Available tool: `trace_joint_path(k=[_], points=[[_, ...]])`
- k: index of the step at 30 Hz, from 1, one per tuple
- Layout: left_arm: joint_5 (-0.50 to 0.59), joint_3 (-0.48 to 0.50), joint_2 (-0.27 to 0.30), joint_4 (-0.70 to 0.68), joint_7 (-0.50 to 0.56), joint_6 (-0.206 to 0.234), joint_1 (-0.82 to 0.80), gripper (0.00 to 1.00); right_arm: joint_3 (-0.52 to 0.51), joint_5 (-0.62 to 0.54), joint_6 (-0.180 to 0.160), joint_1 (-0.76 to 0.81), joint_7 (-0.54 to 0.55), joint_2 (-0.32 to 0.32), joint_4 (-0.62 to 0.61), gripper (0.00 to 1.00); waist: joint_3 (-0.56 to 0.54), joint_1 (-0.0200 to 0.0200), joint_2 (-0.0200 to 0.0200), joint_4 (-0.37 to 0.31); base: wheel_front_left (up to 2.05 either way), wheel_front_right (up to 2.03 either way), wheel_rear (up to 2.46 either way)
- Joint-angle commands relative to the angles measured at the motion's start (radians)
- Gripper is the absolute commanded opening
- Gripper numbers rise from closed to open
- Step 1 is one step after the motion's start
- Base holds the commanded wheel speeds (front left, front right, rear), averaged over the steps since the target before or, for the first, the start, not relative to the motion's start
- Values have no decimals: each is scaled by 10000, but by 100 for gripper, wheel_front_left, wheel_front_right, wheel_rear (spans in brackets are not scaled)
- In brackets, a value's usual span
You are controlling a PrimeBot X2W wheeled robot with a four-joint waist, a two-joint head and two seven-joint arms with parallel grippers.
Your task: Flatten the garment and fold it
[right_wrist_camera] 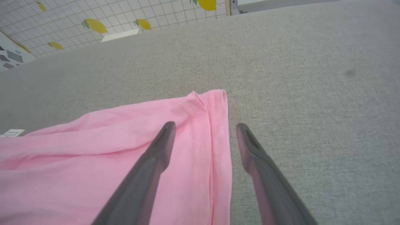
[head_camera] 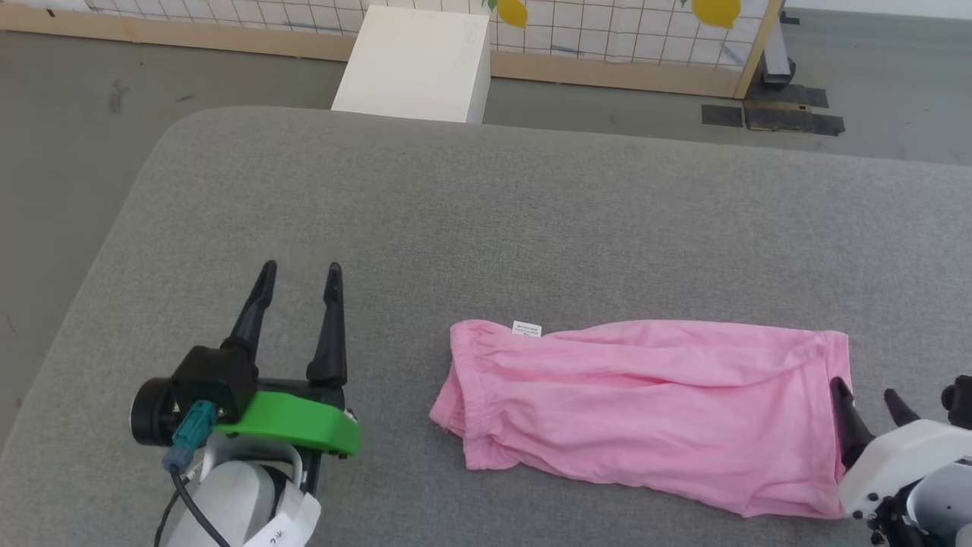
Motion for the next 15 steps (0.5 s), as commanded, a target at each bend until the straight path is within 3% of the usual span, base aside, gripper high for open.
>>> trace_joint_path(k=[1, 15], points=[[258, 204, -159, -16, -43, -160, -71, 100, -39, 37, -15, -240, 168, -5, 261, 100, 52, 0, -1, -53, 0, 0, 0], [1406, 1626, -1361, 350, -44, -1399, 65, 100, -114, 222, -15, -1271, 1948, -5, 2649, 100, 258, 0, -1, -57, 0, 0, 0]])
